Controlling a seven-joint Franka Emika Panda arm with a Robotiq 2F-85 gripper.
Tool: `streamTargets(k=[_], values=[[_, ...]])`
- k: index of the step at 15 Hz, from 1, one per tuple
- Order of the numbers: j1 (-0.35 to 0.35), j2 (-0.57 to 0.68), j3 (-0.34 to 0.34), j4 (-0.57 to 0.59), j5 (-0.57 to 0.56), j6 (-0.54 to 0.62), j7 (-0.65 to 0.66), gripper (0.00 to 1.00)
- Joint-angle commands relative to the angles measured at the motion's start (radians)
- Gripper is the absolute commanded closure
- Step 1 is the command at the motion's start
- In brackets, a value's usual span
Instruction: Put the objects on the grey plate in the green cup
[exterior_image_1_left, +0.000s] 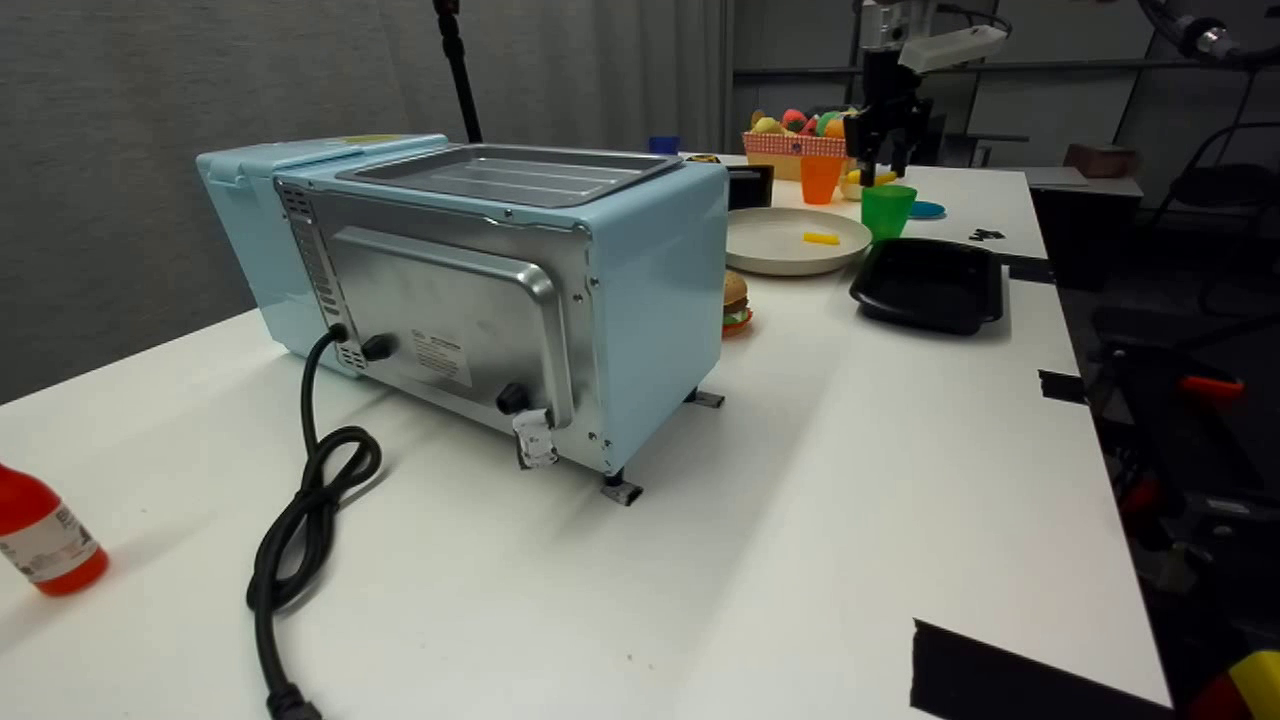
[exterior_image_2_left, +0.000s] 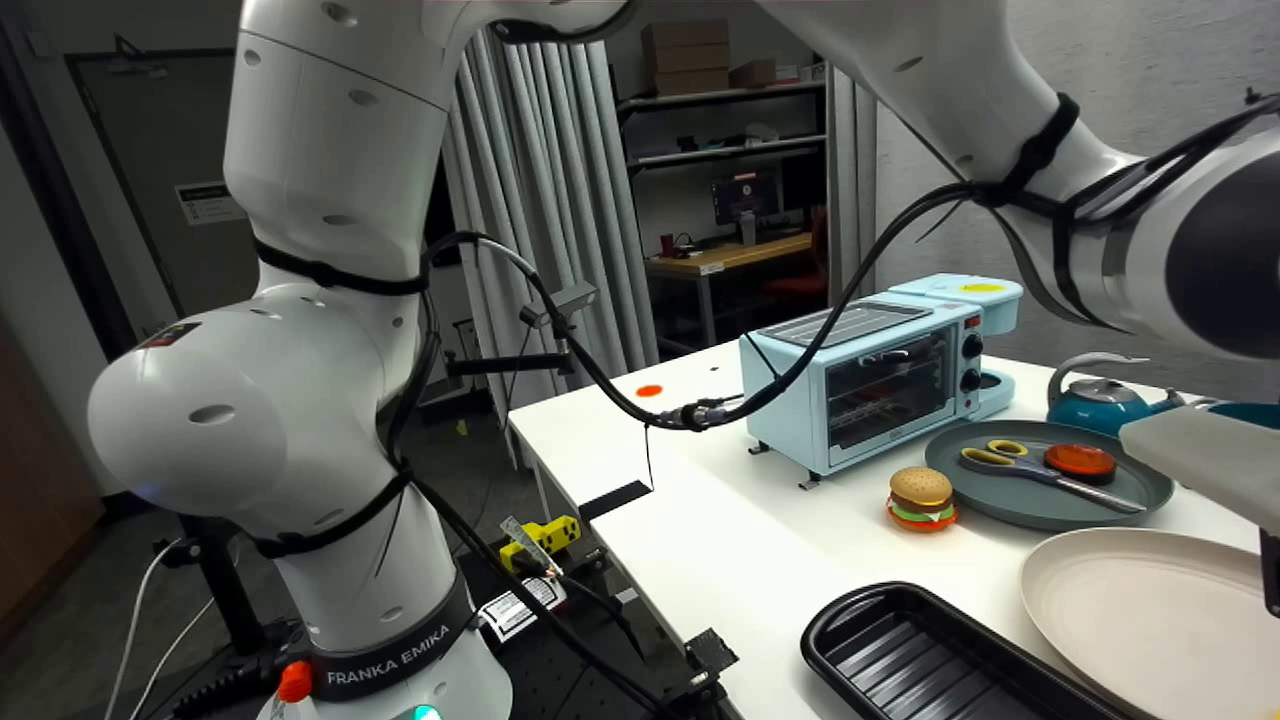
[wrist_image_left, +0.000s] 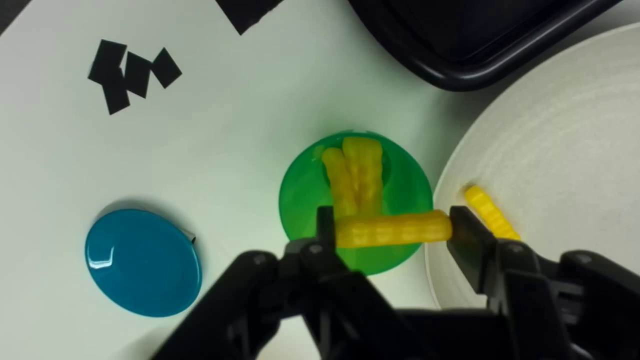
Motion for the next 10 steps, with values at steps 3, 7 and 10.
streamTargets(k=[3,7,10], values=[[-0.011,-0.006,-0.002,0.007,0.006,-0.041,-0.011,0.08],[-0.007,-0.010,-0.001,0.007,0.005,-0.050,-0.009,0.00],[0.003,-0.014,0.009,0.011,0.005,-0.049,-0.007,0.00]])
